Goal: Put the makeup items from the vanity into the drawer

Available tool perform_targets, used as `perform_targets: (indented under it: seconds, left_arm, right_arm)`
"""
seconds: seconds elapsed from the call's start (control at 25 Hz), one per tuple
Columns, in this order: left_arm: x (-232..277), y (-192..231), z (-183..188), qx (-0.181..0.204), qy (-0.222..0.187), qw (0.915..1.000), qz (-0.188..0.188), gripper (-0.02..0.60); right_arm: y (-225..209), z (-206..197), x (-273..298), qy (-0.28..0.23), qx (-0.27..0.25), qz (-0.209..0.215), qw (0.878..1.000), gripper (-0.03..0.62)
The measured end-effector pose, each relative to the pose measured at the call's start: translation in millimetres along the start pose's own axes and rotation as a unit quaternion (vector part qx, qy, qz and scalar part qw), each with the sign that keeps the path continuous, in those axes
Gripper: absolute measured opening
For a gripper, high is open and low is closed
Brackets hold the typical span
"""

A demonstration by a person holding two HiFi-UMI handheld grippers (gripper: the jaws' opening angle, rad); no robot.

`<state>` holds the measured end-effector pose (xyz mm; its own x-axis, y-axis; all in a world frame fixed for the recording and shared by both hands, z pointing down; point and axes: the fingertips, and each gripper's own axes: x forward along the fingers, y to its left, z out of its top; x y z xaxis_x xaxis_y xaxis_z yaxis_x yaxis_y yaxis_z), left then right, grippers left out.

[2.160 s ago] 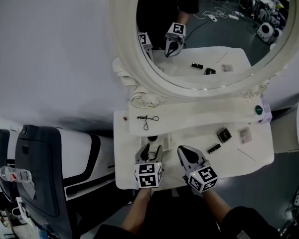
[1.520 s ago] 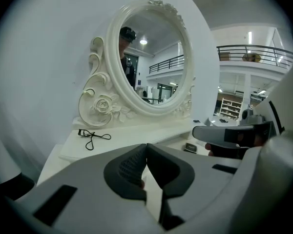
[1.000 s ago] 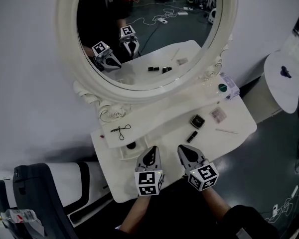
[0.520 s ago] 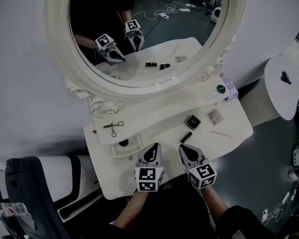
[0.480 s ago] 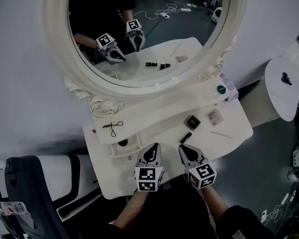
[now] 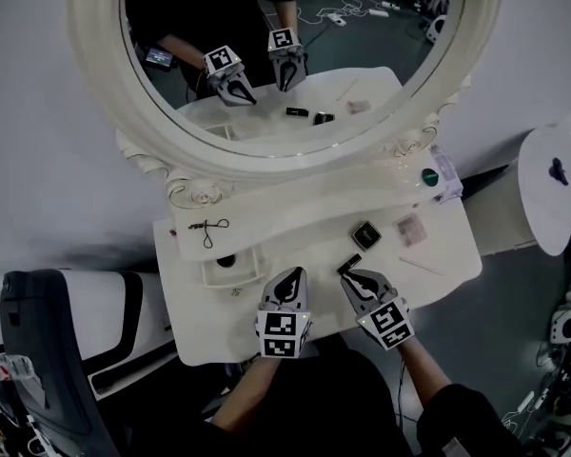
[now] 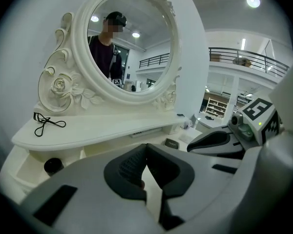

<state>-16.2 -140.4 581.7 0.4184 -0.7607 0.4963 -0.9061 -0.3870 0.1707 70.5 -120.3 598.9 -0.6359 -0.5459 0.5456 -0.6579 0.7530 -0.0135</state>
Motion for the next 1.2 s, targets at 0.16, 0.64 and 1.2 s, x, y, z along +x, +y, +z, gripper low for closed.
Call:
perform_targets:
  seconds: [0.16, 0.64, 1.2]
  left_arm:
    - [3.3, -2.6, -6.1, 0.001, 0.009, 0.9999, 0.007, 0.015]
    - [7.1, -13.9, -23.1, -0.009, 0.028, 0.9994, 0.020, 0.015]
    - [9.0, -12.9, -30.6, -0.027, 0.032, 0.9983, 0.041, 0.015]
  right_arm:
    - [-5.5, -20.7, 12.5, 0.056, -0.114, 0.044, 0.991, 0.026]
    - [-9.4, -72.7, 39.3, 0.196, -0.354, 0.202, 0.892, 0.144]
    - [-23.8, -93.7, 56.2, 0.270, -0.419, 0.254, 0.829, 0.144]
